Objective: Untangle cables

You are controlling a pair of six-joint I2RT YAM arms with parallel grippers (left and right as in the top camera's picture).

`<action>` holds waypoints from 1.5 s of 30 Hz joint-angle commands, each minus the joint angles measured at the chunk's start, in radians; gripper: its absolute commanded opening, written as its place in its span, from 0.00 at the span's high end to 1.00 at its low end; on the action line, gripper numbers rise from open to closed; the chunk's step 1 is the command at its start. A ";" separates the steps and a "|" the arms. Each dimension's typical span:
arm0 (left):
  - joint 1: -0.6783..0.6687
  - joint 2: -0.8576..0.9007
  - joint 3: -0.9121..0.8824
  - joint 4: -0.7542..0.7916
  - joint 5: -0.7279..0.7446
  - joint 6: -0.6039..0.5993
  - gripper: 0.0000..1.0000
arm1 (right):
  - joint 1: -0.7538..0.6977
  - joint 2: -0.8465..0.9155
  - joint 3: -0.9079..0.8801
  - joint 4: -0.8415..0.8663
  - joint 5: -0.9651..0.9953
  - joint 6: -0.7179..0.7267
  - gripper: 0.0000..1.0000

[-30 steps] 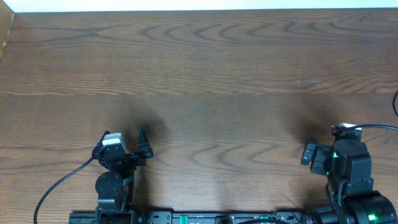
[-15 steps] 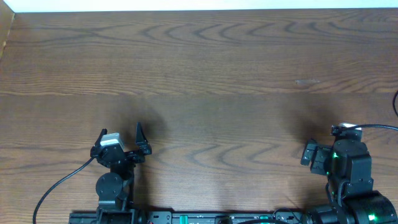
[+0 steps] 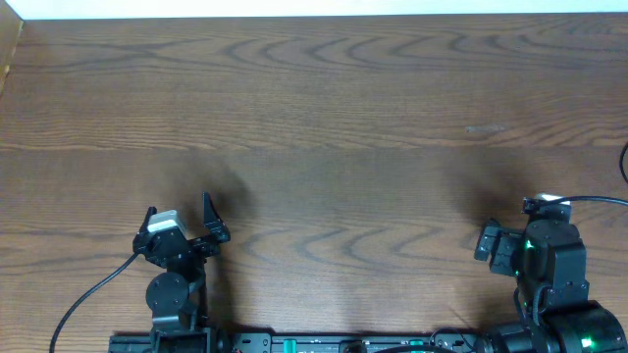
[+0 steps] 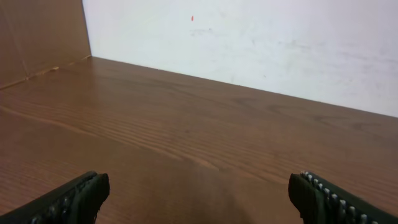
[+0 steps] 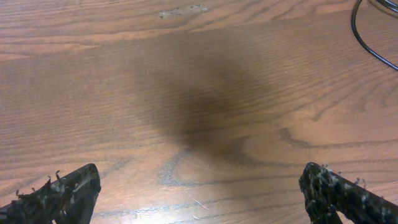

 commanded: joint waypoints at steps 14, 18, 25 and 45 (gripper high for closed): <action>0.004 -0.009 -0.030 -0.024 0.133 0.122 0.02 | -0.014 -0.005 -0.003 0.000 0.004 0.013 0.01; 0.004 -0.009 -0.030 -0.024 0.133 0.121 0.02 | -0.014 -0.005 -0.003 0.000 0.004 0.013 0.01; 0.004 -0.008 -0.030 -0.023 0.132 0.119 0.02 | -0.014 -0.005 -0.003 0.000 0.004 0.013 0.01; 0.004 -0.006 -0.030 -0.023 0.132 0.119 0.02 | -0.014 -0.005 -0.003 0.000 0.004 0.013 0.01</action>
